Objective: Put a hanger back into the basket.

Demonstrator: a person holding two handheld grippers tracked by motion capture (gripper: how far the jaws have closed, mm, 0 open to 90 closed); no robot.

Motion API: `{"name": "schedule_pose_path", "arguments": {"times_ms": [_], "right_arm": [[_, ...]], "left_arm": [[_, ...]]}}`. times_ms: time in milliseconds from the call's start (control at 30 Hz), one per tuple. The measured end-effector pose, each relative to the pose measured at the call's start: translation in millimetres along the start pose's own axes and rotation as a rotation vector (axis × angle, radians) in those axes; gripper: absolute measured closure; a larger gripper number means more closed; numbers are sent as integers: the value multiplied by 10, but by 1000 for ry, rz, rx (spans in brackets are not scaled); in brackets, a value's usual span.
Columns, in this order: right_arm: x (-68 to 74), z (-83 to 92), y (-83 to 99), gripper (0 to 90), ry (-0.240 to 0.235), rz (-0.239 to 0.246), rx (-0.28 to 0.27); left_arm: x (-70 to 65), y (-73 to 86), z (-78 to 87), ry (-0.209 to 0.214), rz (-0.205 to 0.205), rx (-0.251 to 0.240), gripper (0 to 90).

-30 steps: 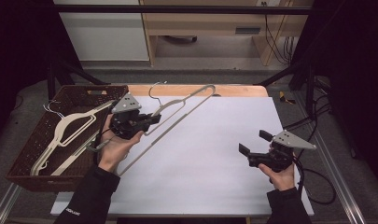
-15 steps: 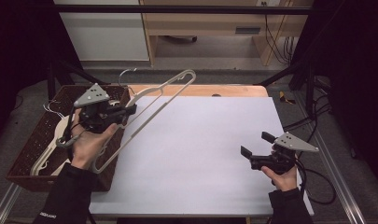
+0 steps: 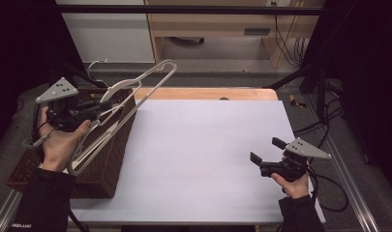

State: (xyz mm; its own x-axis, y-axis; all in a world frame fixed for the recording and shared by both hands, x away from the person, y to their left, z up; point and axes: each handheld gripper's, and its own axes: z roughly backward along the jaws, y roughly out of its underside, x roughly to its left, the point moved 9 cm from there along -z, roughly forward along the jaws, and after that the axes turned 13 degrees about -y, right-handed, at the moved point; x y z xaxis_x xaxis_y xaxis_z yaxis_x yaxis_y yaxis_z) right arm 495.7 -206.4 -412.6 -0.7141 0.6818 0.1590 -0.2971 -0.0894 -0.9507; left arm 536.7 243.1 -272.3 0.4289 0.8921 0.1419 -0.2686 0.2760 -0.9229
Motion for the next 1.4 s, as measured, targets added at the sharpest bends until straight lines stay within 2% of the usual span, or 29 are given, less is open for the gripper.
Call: {"name": "schedule_pose_path", "arguments": {"times_ms": [133, 267, 367, 533, 800, 1067, 1233, 1400], "right_arm": [[-5, -2, 4, 17, 1, -2, 1], [-8, 0, 3, 16, -1, 4, 1], [-11, -11, 12, 15, 3, -3, 4], [-10, -21, 17, 14, 2, -1, 7], [-13, -33, 26, 14, 4, -2, 11], [-17, -39, 35, 14, 0, -1, 14], [-16, -53, 45, 14, 3, -8, 17], [-17, -54, 46, 14, 3, -9, 17]], "left_arm": [[180, 70, 13, -16, 24, 8, 856], [362, 149, 7, -45, 26, 19, 856], [463, 197, 2, -43, 40, 23, 856], [627, 261, 9, -60, 36, 29, 856], [796, 457, -50, -55, 0, 75, 856], [1036, 694, -57, -74, 24, 112, 856], [1156, 846, -39, -84, 22, 143, 856], [1254, 992, -35, -92, 38, 167, 856]]}}
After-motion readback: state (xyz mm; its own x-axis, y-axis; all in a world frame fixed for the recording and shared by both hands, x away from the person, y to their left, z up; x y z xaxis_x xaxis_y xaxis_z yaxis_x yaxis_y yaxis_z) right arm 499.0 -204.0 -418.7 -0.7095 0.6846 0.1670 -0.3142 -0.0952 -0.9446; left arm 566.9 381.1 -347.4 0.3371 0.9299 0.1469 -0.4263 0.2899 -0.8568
